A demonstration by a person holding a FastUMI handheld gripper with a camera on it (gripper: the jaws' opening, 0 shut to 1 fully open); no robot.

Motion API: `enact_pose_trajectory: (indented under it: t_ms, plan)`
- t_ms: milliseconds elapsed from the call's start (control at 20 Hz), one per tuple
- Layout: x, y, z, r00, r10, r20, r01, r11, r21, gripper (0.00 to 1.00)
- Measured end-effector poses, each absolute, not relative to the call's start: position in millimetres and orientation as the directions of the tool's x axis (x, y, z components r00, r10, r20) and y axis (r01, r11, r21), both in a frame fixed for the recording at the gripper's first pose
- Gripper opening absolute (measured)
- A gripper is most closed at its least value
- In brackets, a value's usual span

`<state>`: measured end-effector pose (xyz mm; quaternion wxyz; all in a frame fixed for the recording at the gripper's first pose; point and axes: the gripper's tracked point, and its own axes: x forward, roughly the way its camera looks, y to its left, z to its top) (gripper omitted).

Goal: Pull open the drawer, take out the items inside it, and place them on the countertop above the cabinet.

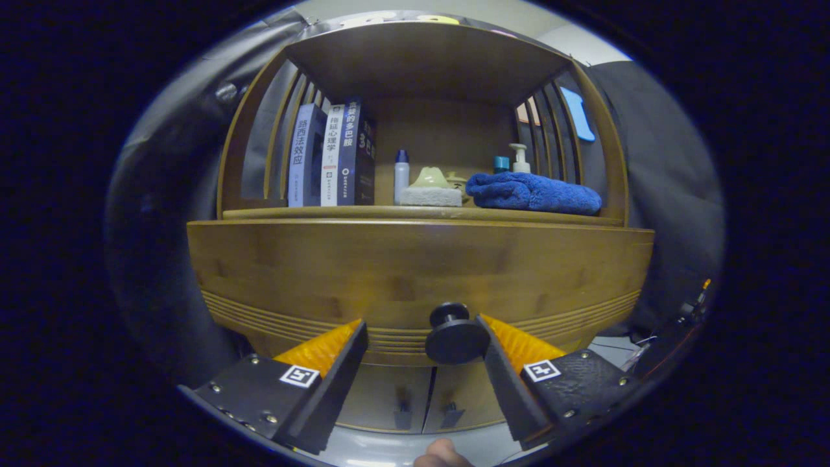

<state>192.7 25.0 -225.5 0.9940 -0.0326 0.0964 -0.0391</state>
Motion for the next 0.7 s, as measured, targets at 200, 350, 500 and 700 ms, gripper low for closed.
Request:
enact_pose_trajectory:
  t_ms: [200, 350, 500, 700]
  plan:
    - [206.3, 24.4, -226.0, 0.980, -0.079, -0.182, 0.067, 0.995, -0.070, 0.99]
    - [210.6, 24.5, -226.0, 0.974, -0.077, -0.213, 0.069, 0.997, -0.047, 0.99]
    - [218.8, 25.1, -224.7, 0.967, -0.074, -0.243, 0.078, 0.997, 0.007, 0.99]
    - [214.9, 19.8, -208.9, 0.967, -0.087, -0.239, 0.096, 0.995, 0.025, 0.99]
